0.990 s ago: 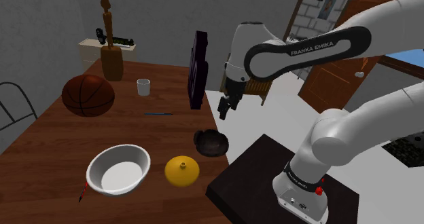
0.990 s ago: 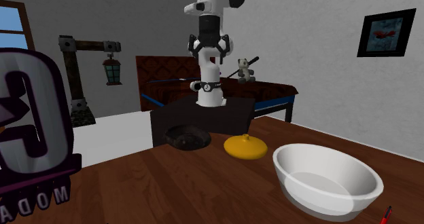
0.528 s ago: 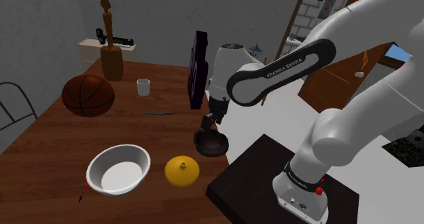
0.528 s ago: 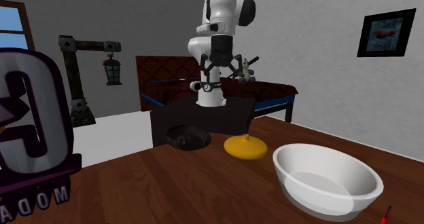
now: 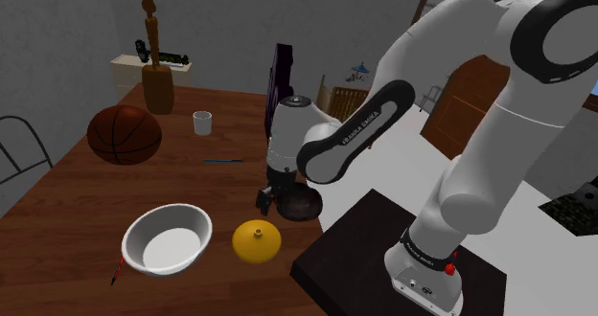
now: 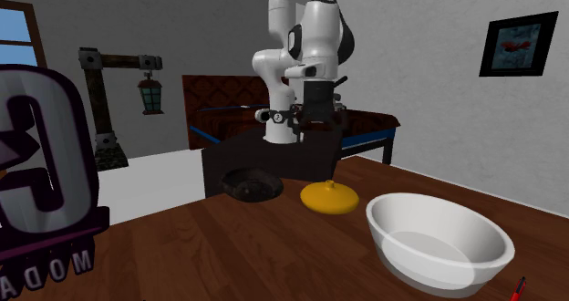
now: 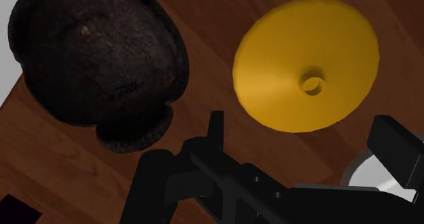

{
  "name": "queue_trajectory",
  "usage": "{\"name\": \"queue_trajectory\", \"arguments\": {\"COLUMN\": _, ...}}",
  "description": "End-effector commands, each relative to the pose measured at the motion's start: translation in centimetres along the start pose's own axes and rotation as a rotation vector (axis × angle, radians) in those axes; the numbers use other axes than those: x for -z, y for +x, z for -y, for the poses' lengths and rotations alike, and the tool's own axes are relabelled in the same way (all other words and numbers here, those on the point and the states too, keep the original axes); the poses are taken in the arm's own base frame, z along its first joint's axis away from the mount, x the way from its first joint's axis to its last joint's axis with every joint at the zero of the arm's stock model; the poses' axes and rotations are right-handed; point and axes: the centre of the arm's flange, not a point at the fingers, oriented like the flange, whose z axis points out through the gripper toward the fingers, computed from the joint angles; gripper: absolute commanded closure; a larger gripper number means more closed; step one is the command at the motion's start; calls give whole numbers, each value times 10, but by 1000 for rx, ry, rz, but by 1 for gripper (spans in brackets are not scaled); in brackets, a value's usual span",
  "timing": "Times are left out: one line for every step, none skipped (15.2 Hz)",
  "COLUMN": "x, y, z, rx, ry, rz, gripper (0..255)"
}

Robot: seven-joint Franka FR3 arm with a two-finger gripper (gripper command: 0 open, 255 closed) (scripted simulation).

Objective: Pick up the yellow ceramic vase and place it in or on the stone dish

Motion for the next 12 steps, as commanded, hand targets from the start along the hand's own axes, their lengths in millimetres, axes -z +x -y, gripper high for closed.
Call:
{"name": "queue_trajectory", "arguments": {"x": -21, "y": 5, "z": 17, "rx": 3, "ry": 5, "rz": -7, "gripper": 0}}
{"name": "queue_trajectory", "arguments": {"x": -31, "y": 8, "z": 24, "rx": 4, "ry": 6, "rz": -10, "gripper": 0}}
{"name": "queue_trajectory", "arguments": {"x": -41, "y": 12, "z": 32, "rx": 5, "ry": 7, "rz": -14, "gripper": 0}}
{"name": "queue_trajectory", "arguments": {"x": -51, "y": 15, "z": 39, "rx": 7, "ry": 8, "rz": -17, "gripper": 0}}
{"name": "queue_trajectory", "arguments": {"x": -54, "y": 16, "z": 41, "rx": 7, "ry": 8, "rz": -17, "gripper": 0}}
{"name": "queue_trajectory", "arguments": {"x": -59, "y": 17, "z": 41, "rx": 7, "ry": 8, "rz": -17, "gripper": 0}}
{"name": "queue_trajectory", "arguments": {"x": -64, "y": 17, "z": 41, "rx": 7, "ry": 8, "rz": -17, "gripper": 0}}
{"name": "queue_trajectory", "arguments": {"x": -70, "y": 17, "z": 41, "rx": 7, "ry": 8, "rz": -17, "gripper": 0}}
{"name": "queue_trajectory", "arguments": {"x": -75, "y": 17, "z": 41, "rx": 7, "ry": 8, "rz": -17, "gripper": 0}}
{"name": "queue_trajectory", "arguments": {"x": -80, "y": 17, "z": 42, "rx": 7, "ry": 8, "rz": -17, "gripper": 0}}
{"name": "queue_trajectory", "arguments": {"x": -85, "y": 17, "z": 42, "rx": 7, "ry": 8, "rz": -17, "gripper": 0}}
{"name": "queue_trajectory", "arguments": {"x": -94, "y": 17, "z": 42, "rx": 7, "ry": 8, "rz": -17, "gripper": 0}}
